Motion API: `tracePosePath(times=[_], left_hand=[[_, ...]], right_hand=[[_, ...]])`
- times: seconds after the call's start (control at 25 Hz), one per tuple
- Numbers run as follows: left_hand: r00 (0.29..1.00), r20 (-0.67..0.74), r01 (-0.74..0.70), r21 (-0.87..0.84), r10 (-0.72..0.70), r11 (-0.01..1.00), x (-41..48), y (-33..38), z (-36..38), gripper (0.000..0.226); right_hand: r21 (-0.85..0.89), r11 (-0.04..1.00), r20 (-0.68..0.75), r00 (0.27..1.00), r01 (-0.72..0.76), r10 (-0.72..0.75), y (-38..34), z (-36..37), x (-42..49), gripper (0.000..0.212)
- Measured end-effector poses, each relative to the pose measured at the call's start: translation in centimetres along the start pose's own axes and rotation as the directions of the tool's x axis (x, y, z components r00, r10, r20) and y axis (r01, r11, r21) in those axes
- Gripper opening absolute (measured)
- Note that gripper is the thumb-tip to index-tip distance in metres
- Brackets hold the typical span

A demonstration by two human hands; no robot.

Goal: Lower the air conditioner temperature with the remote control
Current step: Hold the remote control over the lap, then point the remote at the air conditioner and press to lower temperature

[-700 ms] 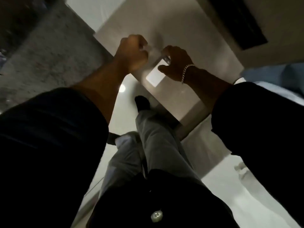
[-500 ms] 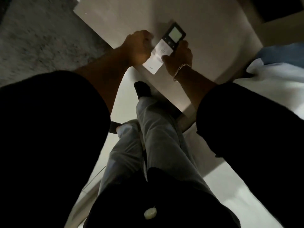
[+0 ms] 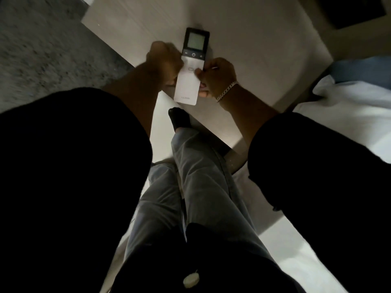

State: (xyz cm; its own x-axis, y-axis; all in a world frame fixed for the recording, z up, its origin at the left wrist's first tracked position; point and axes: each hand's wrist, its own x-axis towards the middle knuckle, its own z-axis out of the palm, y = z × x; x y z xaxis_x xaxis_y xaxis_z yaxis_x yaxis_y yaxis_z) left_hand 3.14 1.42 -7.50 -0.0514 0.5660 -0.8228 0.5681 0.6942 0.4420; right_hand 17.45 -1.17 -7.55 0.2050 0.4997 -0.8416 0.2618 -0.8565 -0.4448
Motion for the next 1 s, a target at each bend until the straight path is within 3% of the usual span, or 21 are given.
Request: tracePosePath(times=[0.16,0.24,0.36,0.48,0.56,0.64,0.76,0.88,1.0], left_hand=[[0.993,-0.083,0.054,-0.339,-0.087,0.939,-3.6,-1.6,-3.8,0.003],[0.987,-0.115,0.047,-0.465,-0.112,0.884,-6.5,-2.3,-6.5,0.017],[0.975,-0.21,-0.059,-0.54,-0.067,0.84,-12.8,-3.8,-11.8,0.024],[0.942,-0.337,-0.192,-0.573,-0.015,0.797,-19.3,-5.1,-17.1,0.025],[0.913,-0.408,-0.269,-0.57,0.017,0.776,-23.6,-6.0,-20.4,0.02],[0.859,-0.512,-0.357,-0.583,0.01,0.73,-29.0,-7.1,-24.0,0.014],[0.702,-0.712,-0.549,-0.552,-0.011,0.628,-38.0,-8.5,-29.9,0.018],[0.532,-0.847,-0.705,-0.441,0.004,0.555,-46.4,-8.8,-35.9,0.02],[0.405,-0.913,-0.818,-0.334,0.056,0.468,-53.6,-7.7,-41.1,0.019]], right_hand=[[-0.107,0.98,0.118,0.981,0.167,-0.154,-2.5,1.8,-3.5,0.026],[-0.123,0.962,0.153,0.962,0.246,-0.226,-4.8,3.1,-6.1,0.03],[-0.118,0.922,0.234,0.912,0.37,-0.336,-8.6,5.6,-12.5,0.033],[-0.167,0.812,0.325,0.809,0.559,-0.489,-11.7,8.6,-19.4,0.04],[-0.085,0.787,0.418,0.739,0.612,-0.529,-13.6,10.6,-23.4,0.042],[-0.019,0.743,0.518,0.642,0.669,-0.565,-16.3,13.0,-28.4,0.041],[0.092,0.582,0.645,0.397,0.808,-0.652,-22.1,16.9,-36.7,0.04],[0.22,0.422,0.683,0.17,0.879,-0.711,-28.1,19.5,-46.0,0.044],[0.368,0.288,0.633,-0.012,0.884,-0.774,-33.0,20.4,-54.2,0.031]])
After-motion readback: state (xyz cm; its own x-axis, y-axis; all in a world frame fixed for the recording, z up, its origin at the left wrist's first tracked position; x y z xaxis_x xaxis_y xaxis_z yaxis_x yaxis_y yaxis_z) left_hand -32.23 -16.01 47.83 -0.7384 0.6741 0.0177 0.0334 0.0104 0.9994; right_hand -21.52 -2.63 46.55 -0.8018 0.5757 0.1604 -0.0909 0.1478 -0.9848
